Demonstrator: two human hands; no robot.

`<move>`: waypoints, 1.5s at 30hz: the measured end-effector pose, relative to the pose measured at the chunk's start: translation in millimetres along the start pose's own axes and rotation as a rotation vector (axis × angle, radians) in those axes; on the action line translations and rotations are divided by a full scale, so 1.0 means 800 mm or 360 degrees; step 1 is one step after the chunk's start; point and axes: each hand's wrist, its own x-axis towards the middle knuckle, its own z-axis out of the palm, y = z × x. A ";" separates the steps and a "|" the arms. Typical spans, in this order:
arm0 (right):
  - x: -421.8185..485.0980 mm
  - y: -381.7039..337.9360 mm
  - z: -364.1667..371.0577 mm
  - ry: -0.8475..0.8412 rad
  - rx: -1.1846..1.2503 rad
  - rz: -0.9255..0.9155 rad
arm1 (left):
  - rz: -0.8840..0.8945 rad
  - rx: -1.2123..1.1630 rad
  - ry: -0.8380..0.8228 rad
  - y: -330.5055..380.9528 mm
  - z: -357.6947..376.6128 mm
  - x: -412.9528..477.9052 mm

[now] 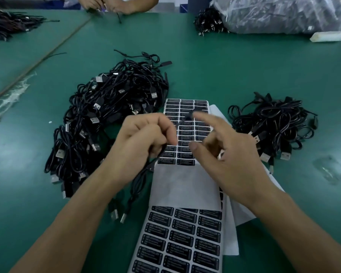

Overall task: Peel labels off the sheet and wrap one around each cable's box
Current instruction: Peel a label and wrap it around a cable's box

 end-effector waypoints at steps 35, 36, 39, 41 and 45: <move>-0.004 0.004 -0.003 0.0100 0.0261 0.0480 | 0.0154 0.1282 0.0073 -0.021 0.031 -0.010; -0.005 0.005 -0.002 0.0066 0.0037 0.0511 | 0.0148 0.1246 0.0108 -0.023 0.032 -0.010; -0.008 0.005 0.003 -0.0138 -0.0392 0.0553 | 0.0040 0.1274 0.0093 -0.027 0.039 -0.013; -0.011 0.003 0.006 -0.0187 -0.0388 0.0556 | -0.0023 0.1374 0.0059 -0.029 0.043 -0.016; -0.009 0.002 0.002 -0.0239 -0.0337 0.0604 | -0.0011 0.1285 0.0117 -0.030 0.043 -0.016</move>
